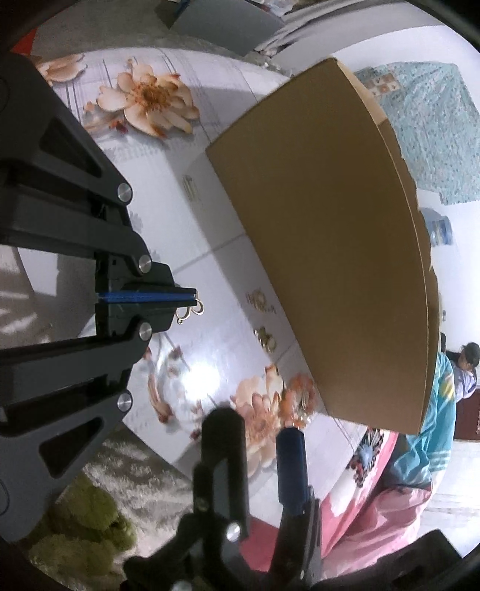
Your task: Organize jewelry
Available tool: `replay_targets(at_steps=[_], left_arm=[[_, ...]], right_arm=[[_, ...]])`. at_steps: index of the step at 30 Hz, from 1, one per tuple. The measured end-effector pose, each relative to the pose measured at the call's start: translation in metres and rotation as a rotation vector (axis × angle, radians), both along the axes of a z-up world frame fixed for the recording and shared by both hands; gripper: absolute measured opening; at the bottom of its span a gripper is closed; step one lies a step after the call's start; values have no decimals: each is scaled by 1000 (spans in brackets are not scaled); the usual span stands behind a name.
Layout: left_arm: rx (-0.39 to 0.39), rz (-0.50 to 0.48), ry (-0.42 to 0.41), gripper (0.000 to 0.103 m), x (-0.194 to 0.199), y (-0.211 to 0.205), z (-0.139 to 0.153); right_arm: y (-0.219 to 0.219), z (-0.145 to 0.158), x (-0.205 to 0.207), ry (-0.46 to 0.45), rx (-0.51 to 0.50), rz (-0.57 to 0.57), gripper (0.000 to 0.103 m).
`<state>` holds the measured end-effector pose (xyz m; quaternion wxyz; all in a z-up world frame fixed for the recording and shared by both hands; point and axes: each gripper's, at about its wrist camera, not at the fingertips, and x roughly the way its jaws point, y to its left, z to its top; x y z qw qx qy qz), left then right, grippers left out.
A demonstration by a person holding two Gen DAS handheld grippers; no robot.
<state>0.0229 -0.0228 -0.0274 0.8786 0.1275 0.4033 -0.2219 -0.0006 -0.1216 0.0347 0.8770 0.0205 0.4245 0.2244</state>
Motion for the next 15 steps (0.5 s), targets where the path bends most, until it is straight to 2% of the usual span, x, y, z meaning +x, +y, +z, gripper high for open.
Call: replay_targets(at_steps=[6, 10, 15], left_arm=[[-23, -29, 8, 1, -1, -4, 0], [-36, -56, -3, 16, -2, 1, 5], [35, -112, 0, 18, 0, -3, 1]], right_arm=[[-5, -1, 1, 16, 22, -10, 65], [-7, -4, 3, 31, 40, -11, 65], [-8, -7, 5, 39, 47, -1, 65]])
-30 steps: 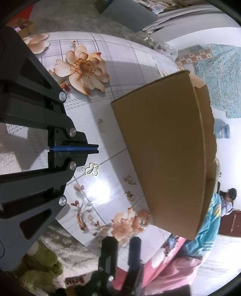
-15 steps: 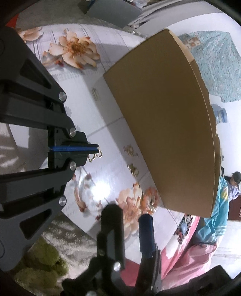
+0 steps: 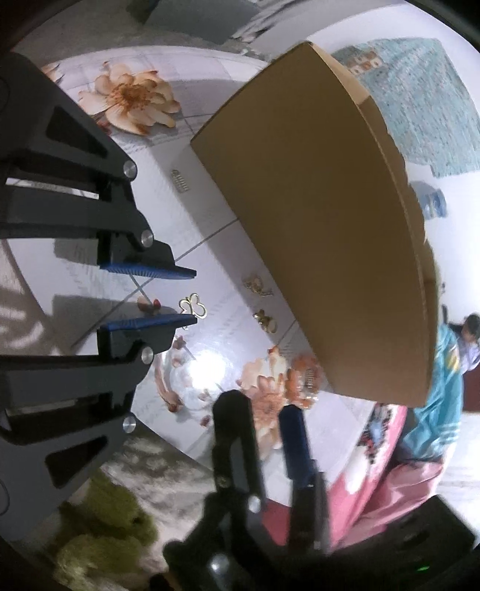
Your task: Organize jewelry
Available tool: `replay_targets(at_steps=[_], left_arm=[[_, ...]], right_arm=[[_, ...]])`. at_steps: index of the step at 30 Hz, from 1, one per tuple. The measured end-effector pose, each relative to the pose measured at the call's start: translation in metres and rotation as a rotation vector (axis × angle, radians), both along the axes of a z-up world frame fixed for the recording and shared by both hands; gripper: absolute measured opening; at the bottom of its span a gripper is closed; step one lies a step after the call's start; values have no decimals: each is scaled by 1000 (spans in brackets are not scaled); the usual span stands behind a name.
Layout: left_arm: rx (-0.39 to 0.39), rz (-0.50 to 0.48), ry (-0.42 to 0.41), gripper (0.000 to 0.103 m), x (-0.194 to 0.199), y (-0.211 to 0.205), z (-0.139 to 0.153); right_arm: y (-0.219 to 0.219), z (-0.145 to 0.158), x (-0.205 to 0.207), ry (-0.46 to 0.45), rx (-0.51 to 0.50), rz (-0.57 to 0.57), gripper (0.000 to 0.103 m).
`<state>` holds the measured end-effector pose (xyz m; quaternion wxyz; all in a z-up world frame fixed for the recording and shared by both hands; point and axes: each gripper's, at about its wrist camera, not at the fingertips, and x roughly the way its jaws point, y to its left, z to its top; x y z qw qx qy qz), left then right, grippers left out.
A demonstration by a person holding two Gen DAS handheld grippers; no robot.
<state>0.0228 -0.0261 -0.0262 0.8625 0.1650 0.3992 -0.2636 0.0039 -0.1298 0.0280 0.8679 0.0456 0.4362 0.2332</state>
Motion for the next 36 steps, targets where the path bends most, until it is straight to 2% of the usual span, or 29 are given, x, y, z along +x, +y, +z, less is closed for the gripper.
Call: replay_targets(at_steps=[4, 9, 23, 28, 36], left_arm=[[45, -57, -8, 18, 2, -8, 1], [24, -69, 25, 18, 8, -15, 1], [-95, 53, 190, 20, 22, -12, 3], [-97, 106, 177, 20, 21, -16, 2], [-8, 120, 92, 20, 14, -30, 0]], right_arm=[[-2, 0, 1, -1, 4, 1, 65], [-5, -3, 3, 11, 15, -11, 65], [-14, -9, 4, 26, 44, -36, 65], [-17, -9, 5, 28, 54, -42, 65], [-20, -10, 3, 27, 62, -53, 65]])
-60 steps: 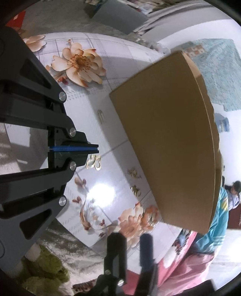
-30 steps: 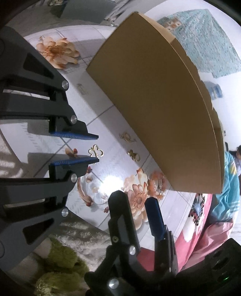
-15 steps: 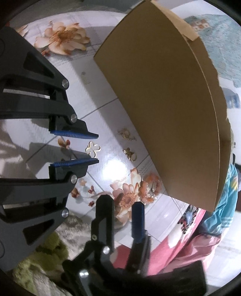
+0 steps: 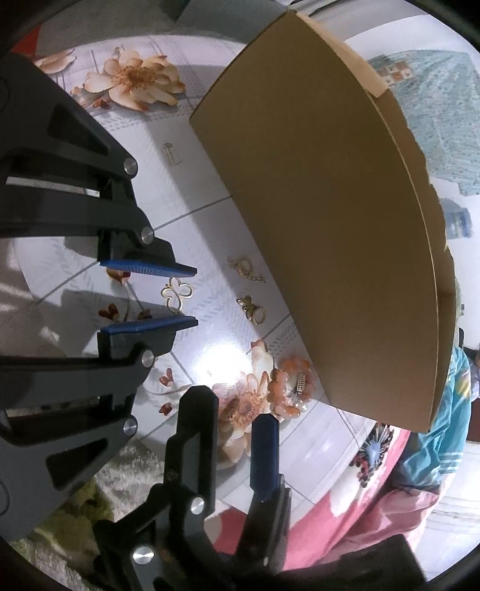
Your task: Organize jewelry
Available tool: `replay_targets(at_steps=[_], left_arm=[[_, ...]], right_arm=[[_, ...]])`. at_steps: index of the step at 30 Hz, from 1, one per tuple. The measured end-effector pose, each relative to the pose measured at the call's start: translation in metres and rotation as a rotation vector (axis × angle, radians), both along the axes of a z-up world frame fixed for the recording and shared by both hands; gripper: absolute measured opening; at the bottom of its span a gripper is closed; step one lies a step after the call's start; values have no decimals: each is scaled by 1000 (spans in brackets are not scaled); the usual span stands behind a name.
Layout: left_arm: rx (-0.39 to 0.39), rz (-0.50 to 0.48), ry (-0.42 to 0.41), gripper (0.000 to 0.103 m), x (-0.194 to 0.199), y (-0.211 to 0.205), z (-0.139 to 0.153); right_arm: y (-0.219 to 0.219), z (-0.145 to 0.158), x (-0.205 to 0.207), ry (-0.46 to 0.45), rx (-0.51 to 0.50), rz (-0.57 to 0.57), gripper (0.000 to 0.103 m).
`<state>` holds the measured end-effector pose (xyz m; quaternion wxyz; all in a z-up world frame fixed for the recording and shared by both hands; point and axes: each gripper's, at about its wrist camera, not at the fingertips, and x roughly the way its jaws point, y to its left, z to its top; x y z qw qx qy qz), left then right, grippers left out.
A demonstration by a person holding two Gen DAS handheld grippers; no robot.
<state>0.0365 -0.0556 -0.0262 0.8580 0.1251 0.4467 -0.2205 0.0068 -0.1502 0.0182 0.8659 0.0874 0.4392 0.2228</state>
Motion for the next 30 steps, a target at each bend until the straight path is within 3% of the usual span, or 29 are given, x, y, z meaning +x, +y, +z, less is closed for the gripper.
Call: replay_targets(at_steps=[24, 30], left_arm=[[-78, 13, -37, 19, -4, 18, 4], [-85, 90, -82, 19, -6, 49, 19]], right_arm=[[-2, -2, 3, -3, 5, -12, 65], [8, 6, 9, -34, 3, 18, 65]])
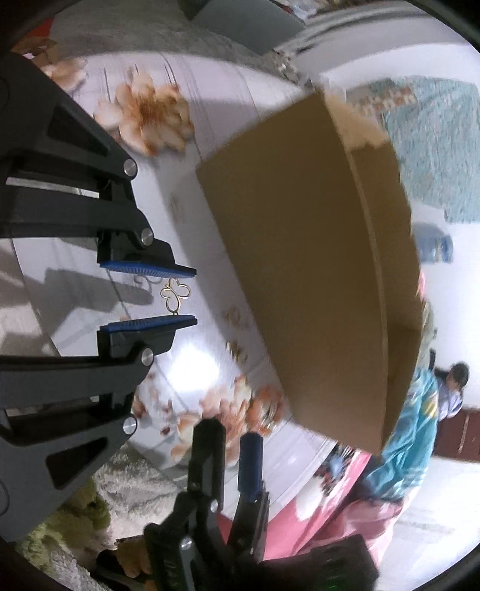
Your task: Organize jewelry
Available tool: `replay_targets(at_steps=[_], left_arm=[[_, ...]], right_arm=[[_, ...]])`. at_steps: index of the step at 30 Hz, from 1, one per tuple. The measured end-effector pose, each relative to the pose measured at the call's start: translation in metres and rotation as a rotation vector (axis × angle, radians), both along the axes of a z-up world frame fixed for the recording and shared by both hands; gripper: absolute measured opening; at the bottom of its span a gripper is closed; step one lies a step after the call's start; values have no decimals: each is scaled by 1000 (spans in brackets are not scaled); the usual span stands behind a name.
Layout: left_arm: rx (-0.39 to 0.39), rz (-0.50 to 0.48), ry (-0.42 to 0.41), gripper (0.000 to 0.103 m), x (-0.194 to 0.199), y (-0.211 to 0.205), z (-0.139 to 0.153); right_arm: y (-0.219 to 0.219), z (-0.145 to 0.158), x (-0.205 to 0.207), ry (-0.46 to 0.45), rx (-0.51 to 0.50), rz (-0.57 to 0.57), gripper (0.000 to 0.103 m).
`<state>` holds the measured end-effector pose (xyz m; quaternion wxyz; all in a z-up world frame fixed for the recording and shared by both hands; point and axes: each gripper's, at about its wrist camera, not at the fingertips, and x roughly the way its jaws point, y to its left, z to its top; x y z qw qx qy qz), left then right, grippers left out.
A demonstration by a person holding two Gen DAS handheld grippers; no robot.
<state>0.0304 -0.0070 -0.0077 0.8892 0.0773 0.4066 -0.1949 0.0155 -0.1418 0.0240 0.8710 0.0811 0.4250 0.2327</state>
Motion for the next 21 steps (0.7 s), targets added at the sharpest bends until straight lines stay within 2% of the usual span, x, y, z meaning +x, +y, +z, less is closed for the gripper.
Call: replay_targets(at_steps=[3, 12, 16, 21], left_arm=[[-7, 63, -27, 19, -3, 24, 7], [-50, 177, -46, 19, -2, 72, 5], [-72, 197, -51, 19, 1, 88, 2], [-101, 219, -55, 19, 7, 104, -1]], right_arm=[[16, 6, 6, -26, -6, 46, 65], [88, 3, 32, -32, -52, 192, 45], [116, -4, 43, 0, -77, 204, 39], [145, -11, 48, -6, -144, 212, 34]])
